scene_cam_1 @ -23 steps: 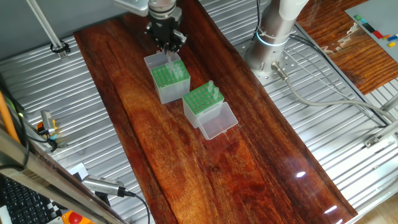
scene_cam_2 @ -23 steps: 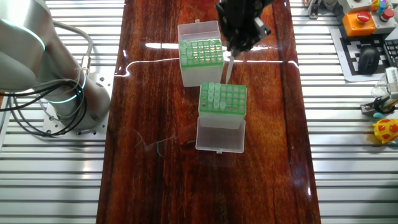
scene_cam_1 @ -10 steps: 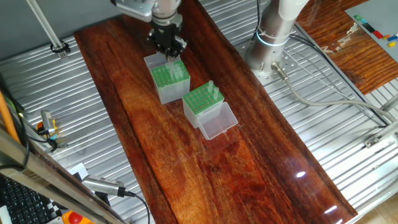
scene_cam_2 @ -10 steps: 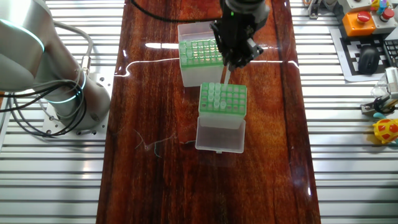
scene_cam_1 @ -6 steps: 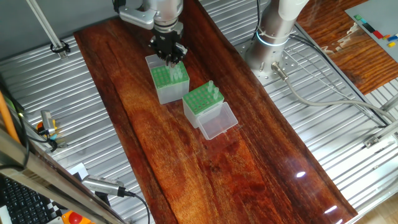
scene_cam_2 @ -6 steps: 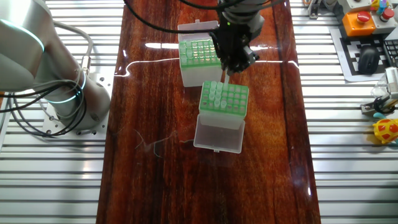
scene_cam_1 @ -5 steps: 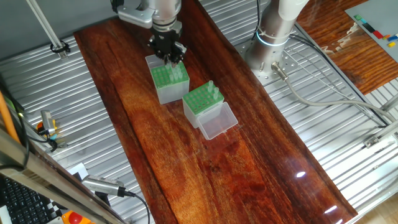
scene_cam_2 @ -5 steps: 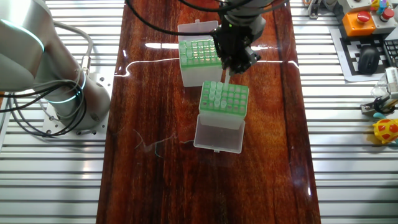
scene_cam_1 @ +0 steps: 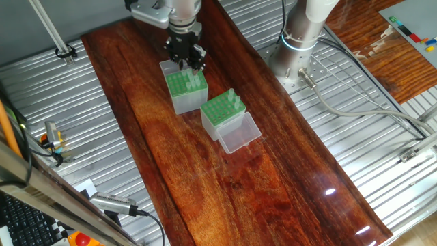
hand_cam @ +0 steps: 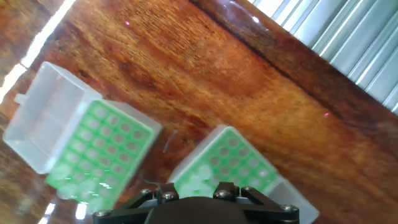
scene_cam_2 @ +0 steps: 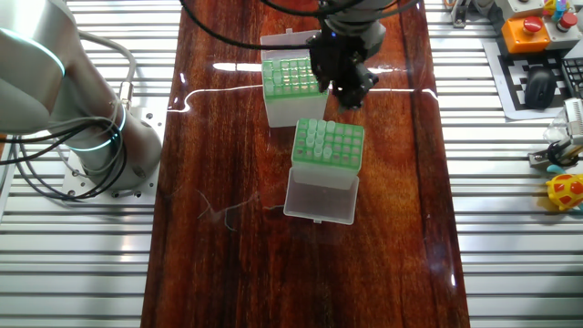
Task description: Transfer all large pipette tips from one holder to another
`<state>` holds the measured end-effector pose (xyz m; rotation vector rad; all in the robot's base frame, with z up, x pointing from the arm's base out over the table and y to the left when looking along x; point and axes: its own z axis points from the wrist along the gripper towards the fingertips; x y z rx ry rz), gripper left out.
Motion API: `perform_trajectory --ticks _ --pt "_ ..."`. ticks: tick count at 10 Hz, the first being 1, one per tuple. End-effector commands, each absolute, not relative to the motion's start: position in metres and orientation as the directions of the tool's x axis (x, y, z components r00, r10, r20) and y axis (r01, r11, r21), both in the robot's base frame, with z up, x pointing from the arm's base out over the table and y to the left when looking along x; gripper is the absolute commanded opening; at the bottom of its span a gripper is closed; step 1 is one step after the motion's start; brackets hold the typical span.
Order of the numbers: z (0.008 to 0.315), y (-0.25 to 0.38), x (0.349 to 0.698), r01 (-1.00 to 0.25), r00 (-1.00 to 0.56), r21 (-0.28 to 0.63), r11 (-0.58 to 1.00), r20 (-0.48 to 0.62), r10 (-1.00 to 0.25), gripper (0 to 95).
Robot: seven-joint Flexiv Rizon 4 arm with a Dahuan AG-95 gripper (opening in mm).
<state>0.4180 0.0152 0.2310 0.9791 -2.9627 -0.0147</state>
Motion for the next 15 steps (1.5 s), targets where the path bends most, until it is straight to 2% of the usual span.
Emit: perform_trajectory --ticks 1,4,8,9,12,15 --pt "0.228 0.037 0.395 -0.564 -0.826 0.000 0.826 0.009 -0.563 38.0" --pt "0.228 0.048 0.386 -0.545 -0.838 -0.001 0.838 0.012 -0.545 38.0" --pt "0.228 0.048 0.386 -0.611 -0.791 0.010 0.792 0.027 -0.611 38.0" --pt "0.220 0.068 0.379 -0.649 -0.760 0.014 0.761 0.043 -0.649 38.0" --pt "0.194 0.109 0.357 -0.651 -0.757 -0.003 0.759 0.081 -0.649 38.0" --pt "0.193 0.112 0.355 -0.658 -0.750 -0.001 0.753 0.084 -0.656 38.0"
